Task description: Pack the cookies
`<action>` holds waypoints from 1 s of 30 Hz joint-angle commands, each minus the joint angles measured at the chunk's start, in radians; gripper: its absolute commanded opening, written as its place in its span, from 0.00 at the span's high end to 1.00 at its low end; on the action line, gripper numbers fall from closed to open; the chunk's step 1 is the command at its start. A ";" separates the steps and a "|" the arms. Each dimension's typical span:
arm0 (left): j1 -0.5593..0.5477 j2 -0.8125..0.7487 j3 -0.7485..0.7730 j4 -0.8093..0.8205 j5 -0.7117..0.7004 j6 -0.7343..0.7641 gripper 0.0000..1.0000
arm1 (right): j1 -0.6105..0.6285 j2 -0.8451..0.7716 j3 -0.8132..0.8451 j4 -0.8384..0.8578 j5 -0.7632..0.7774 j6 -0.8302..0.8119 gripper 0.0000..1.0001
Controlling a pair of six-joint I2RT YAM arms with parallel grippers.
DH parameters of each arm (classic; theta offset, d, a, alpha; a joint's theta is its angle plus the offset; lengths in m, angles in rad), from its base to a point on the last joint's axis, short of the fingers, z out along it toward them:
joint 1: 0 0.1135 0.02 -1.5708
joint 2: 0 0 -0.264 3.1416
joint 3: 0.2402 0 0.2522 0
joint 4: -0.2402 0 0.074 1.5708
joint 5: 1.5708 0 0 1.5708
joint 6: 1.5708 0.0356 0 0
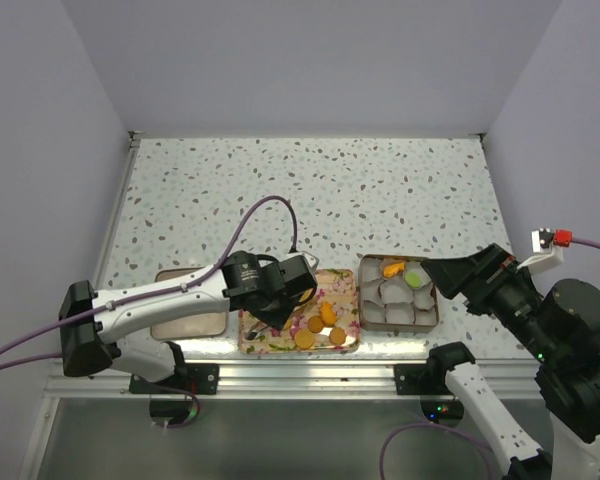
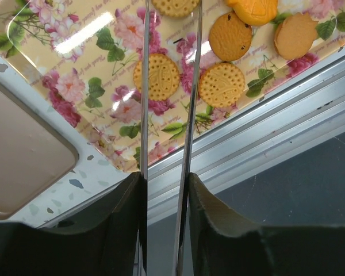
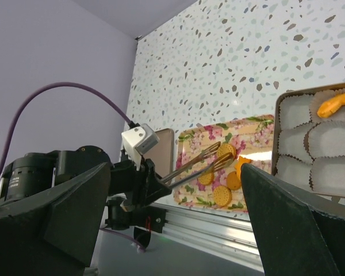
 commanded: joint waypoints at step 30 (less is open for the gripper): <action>-0.005 0.483 0.780 -0.058 -0.024 0.148 0.67 | 0.000 0.031 0.086 -0.017 0.071 -0.047 0.01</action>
